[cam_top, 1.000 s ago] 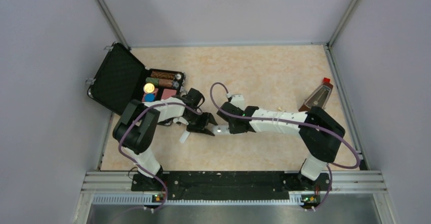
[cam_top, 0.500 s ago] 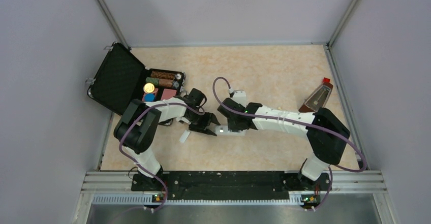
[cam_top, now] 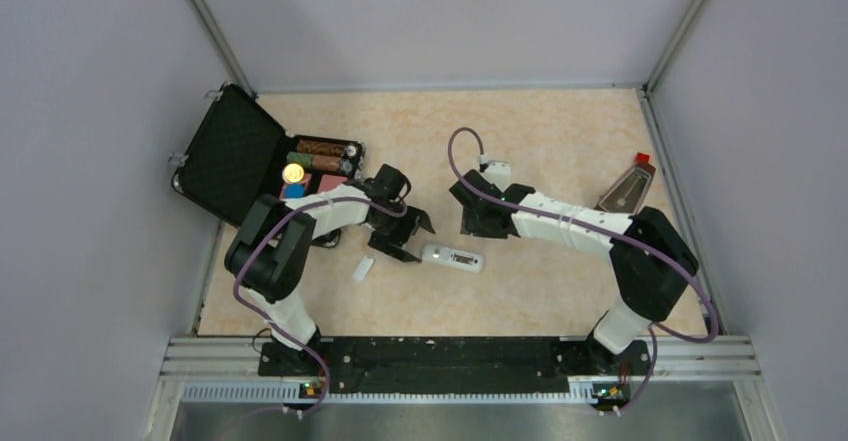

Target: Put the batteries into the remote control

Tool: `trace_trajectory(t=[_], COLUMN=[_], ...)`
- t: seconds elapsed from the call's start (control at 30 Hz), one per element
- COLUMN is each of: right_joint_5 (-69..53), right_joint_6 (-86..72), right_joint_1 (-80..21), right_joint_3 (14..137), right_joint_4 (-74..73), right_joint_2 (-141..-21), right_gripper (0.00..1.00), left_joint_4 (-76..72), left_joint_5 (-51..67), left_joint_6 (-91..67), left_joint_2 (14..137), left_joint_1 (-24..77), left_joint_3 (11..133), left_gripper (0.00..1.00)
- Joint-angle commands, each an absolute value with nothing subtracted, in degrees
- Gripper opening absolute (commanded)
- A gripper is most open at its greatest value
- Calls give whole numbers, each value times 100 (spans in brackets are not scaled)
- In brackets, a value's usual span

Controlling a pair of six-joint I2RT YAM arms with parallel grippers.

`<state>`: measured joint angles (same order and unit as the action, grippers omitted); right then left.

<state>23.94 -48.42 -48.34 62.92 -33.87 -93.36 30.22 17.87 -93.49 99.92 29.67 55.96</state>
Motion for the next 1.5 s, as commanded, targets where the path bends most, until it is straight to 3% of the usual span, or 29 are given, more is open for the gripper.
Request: trace_trajectory(t=[0.0,0.23,0.6,0.7,0.83,0.93,1.47], right_joint_5=[2471,2438,2373,2362,2409,2449,1422], right_joint_6=[-5001,-5041,-4972,-4867,-4648,-4405,-3282], right_joint_1=[-4502,-4252,-4202,-4201,-4201,-4208,-4210], right_joint_3=[6291,6645,6850,6855,6847,6818,5541], right_joint_4=[-3230,-3210,-3168,-3156,-3153,-3131,-1922], right_joint_2=[-9403,-10029,-10643,-10701,-10699,-10594,-8562], right_gripper=[53,49,34,26,8,4,0], left_joint_4=[3229,3244,3385,3375,3513,3546,3133], left_joint_5=[1495,1529,1419,1433,1363,1336,1225], left_joint_6=[-9035,-8858,-8637,-8563,-8301,-8164,-8235], left_joint_2=[10110,10135,9947,9966,10013,9941,10519], left_joint_1=[2964,2927,2852,2850,2863,2879,3319], left_joint_3=[5877,5853,5838,5834,5922,5876,6331], left_gripper=[77,77,76,76,73,72,75])
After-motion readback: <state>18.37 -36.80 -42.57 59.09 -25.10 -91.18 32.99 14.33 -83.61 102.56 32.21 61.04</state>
